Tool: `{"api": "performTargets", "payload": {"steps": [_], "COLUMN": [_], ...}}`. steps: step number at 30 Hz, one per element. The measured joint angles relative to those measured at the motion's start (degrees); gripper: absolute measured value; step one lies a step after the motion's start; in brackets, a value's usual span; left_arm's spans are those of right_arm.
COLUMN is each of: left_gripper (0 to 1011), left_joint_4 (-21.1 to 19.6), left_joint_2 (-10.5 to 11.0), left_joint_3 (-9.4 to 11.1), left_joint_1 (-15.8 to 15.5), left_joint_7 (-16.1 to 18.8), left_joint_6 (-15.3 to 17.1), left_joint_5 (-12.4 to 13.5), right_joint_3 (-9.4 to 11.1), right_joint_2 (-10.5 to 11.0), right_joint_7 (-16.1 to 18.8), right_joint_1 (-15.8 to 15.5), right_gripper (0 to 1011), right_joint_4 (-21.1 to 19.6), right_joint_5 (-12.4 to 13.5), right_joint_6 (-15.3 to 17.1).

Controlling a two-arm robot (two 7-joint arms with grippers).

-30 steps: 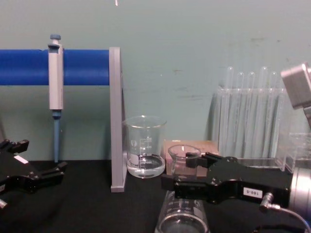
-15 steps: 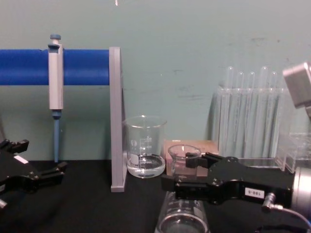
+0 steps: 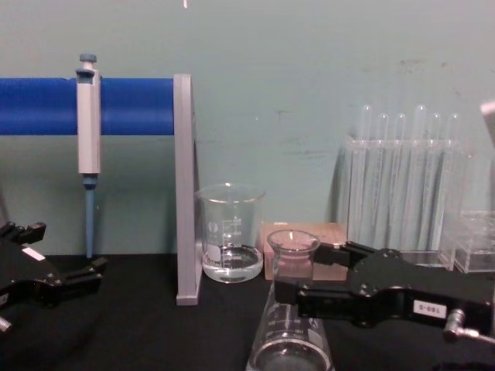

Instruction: Grasp the erlenmeyer flask with one hand, shake it three times, then place it back.

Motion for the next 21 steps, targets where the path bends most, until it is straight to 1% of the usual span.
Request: {"api": "performTargets", "payload": {"steps": [9,15,21], "left_gripper": [1001,1001,1001], "left_joint_4": [0.00,0.00,0.00], "left_joint_2": [0.00,0.00,0.00], "left_joint_3": [0.00,0.00,0.00], "left_joint_1": [0.00,0.00,0.00], "left_joint_7": [0.00,0.00,0.00], "left_joint_6": [0.00,0.00,0.00], "left_joint_5": [0.00,0.00,0.00], "right_joint_3": [1.48,2.41,3.92], "right_joint_2": [2.30,3.37,4.34], "right_joint_7": [-1.81,-2.38,-4.18], "right_joint_1": [-2.88,-4.30,-5.96], "right_gripper": [1000,1000,1000], "right_joint_4": [-3.79,-5.17,-6.59], "right_joint_5": [0.74,1.40,1.99], "right_joint_6": [1.12,1.51,2.09]}}
